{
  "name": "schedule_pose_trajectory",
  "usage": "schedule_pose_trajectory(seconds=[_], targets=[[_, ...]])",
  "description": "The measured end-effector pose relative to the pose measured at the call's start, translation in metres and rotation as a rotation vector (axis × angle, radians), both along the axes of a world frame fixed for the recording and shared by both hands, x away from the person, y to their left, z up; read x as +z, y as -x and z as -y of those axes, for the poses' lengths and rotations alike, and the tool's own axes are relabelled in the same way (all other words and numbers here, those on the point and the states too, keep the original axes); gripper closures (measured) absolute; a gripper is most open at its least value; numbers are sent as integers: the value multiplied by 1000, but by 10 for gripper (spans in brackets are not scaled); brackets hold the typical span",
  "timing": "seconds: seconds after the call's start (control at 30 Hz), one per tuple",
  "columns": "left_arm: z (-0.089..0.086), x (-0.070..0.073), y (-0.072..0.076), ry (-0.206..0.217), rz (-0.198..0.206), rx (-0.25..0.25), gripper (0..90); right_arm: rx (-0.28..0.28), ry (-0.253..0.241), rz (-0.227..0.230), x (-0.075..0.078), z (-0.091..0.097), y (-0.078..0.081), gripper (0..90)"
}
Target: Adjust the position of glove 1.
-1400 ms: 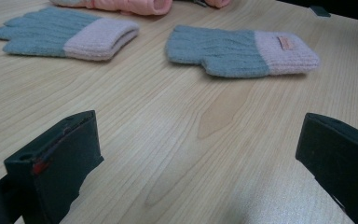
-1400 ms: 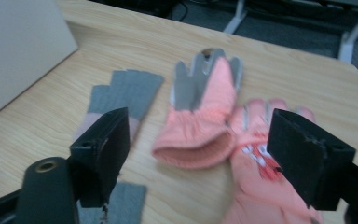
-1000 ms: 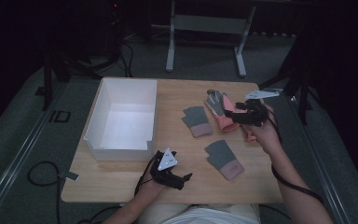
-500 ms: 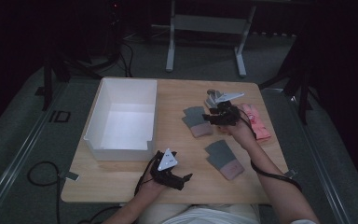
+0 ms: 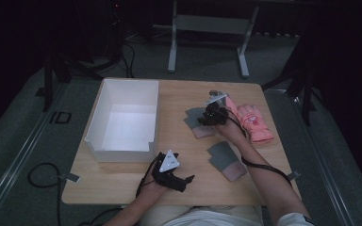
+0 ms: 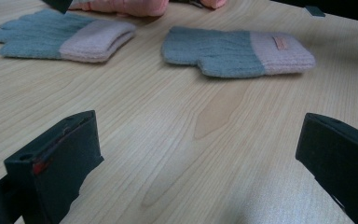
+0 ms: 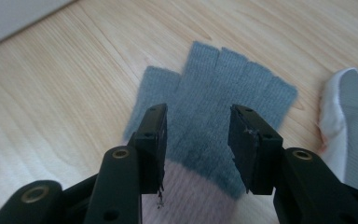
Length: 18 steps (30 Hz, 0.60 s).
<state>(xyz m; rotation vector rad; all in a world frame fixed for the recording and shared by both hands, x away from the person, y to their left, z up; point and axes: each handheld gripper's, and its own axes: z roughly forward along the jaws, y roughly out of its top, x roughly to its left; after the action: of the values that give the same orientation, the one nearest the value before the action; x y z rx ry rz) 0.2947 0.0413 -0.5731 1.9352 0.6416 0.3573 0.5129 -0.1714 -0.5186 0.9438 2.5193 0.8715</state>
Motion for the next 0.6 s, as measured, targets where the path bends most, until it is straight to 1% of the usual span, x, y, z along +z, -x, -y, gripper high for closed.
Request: schedule_pose_trajectory(seconds=[0.07, 0.17, 0.2, 0.27, 0.3, 0.33, 0.37, 0.4, 0.47, 0.6], targets=[[0, 0, 0, 0, -1, 0, 0, 8, 19, 1, -3, -2, -4, 573], [0, 0, 0, 0, 1, -1, 0, -3, 52, -2, -7, -5, -9, 593], [0, 0, 0, 0, 1, -2, 0, -3, 61, -11, -8, -5, -12, 594], [0, 0, 0, 0, 1, -2, 0, -4, 54, -27, -12, -5, -16, 595], [0, 0, 0, -1, 3, -3, 0, -3, 67, -35, -14, -5, -18, 598], [0, 0, 0, -1, 3, -3, 0, -3, 67, -35, -14, -5, -18, 598], [0, 0, 1, -1, 4, -3, 0, -1, 91, -43, -19, -6, -19, 601], [0, 0, 1, -2, 4, -3, 0, 5, 67, -55, -23, -4, -21, 612], [0, 0, 1, -4, 4, -2, 0, -10, 42, -82, -23, -2, -23, 630], [0, 0, 0, -2, 1, -2, 0, -26, 48, -91, -23, -5, -24, 697]])
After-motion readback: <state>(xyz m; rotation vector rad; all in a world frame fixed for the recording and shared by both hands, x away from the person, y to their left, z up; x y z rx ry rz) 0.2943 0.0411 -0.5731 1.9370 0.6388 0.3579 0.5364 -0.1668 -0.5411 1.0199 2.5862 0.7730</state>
